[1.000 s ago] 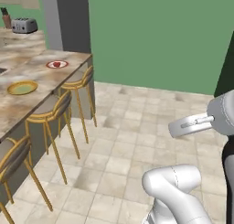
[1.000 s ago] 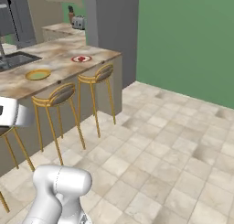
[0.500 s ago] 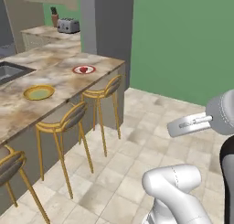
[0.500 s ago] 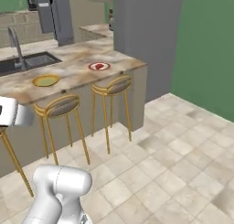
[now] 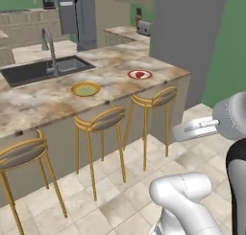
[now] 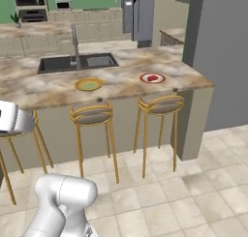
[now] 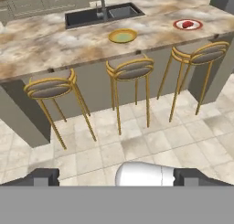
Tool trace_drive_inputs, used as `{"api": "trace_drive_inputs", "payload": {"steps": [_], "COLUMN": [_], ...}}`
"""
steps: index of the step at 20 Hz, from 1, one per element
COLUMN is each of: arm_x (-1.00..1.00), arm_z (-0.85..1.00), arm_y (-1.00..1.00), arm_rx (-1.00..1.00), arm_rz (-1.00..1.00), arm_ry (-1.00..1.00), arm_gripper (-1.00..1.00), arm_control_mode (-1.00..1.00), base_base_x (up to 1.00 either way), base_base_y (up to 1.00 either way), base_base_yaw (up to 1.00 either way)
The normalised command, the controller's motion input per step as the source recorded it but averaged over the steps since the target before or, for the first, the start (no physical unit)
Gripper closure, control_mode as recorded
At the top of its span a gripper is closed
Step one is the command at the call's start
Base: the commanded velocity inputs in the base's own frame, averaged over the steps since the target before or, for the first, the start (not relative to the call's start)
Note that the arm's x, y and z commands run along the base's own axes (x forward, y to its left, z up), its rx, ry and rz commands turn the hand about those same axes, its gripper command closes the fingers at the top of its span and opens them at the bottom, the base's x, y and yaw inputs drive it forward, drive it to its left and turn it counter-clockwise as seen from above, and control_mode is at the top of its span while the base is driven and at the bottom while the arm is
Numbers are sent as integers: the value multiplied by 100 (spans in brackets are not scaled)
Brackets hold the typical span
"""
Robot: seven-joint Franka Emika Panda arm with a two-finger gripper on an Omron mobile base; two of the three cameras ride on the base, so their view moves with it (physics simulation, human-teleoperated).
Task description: Transport the steak and tomato to the fridge. Place the steak on the rack containing meat and place the tomato on the rack containing the vegetable, ensuring meats and vegetables are on different racks.
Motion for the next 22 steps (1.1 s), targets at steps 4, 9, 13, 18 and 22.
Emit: {"api": "trace_drive_inputs", "payload": {"steps": [4,9,13,18,22], "arm_x": [0,0,0,0,0], "arm_z": [0,0,0,0,0], "arm_y": [0,0,0,0,0], "arm_rx": [0,0,0,0,0], "arm_rz": [0,0,0,0,0], "arm_ry": [0,0,0,0,0], "arm_gripper": [-100,-100,-100,-100,-100], "arm_control_mode": [100,100,100,100,100], "base_base_x": [-1,1,57,100,100], "base_base_y": [-99,-100,-100,-99,-73], "base_base_yaw": [30,7,11,19,22]}}
